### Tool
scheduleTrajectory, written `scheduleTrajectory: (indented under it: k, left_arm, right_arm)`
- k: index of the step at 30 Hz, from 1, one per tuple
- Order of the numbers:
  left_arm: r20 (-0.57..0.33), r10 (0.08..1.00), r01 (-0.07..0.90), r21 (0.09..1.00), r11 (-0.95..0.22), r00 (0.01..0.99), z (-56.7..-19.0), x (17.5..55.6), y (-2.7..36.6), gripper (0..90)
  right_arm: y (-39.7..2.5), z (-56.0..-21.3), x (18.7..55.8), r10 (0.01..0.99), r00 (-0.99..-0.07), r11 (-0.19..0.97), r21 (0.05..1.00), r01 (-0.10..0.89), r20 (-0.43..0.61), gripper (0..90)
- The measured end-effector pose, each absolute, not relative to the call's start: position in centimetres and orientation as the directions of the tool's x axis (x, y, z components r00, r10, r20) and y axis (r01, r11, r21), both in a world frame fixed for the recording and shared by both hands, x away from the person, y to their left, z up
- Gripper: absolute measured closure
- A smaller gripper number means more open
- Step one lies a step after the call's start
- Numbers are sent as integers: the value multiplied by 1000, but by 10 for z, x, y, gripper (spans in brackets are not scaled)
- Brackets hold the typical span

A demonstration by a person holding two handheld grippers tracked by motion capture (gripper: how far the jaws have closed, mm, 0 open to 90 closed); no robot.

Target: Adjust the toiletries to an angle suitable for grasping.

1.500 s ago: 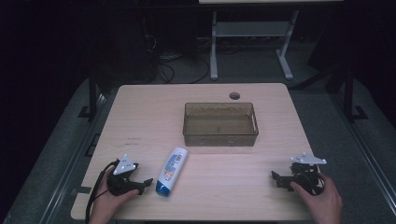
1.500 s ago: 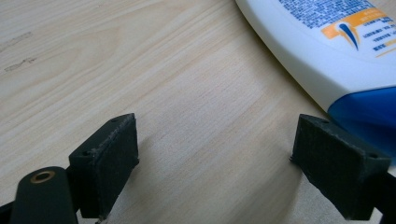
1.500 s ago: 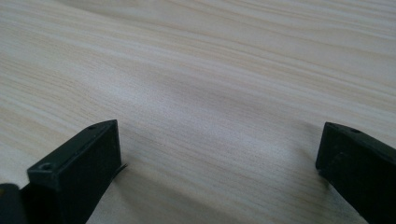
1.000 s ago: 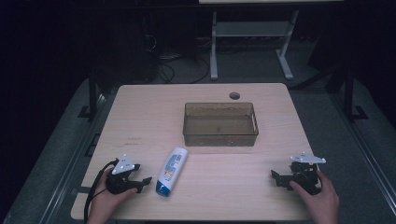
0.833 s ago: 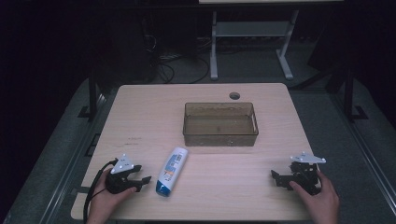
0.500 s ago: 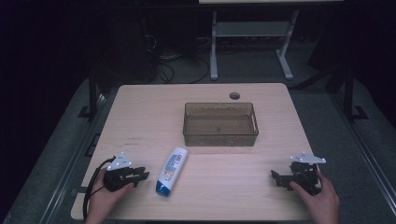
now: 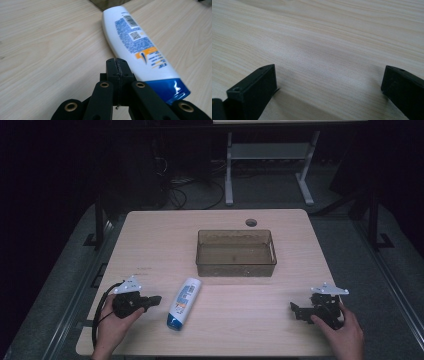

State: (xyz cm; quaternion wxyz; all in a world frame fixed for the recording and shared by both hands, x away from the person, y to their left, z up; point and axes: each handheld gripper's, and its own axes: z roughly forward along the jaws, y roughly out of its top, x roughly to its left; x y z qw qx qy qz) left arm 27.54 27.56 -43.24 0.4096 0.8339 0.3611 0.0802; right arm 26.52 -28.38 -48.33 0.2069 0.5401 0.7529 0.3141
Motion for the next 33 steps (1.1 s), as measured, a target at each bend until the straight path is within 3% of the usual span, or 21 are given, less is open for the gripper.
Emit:
scheduleTrajectory:
  k: [33]
  left_arm:
    - [-217, 460, 454, 736, -503, 861, -424, 280, 190, 900]
  right_arm:
    - [-284, -483, 266, 942, -335, 222, 697, 682, 27, 0]
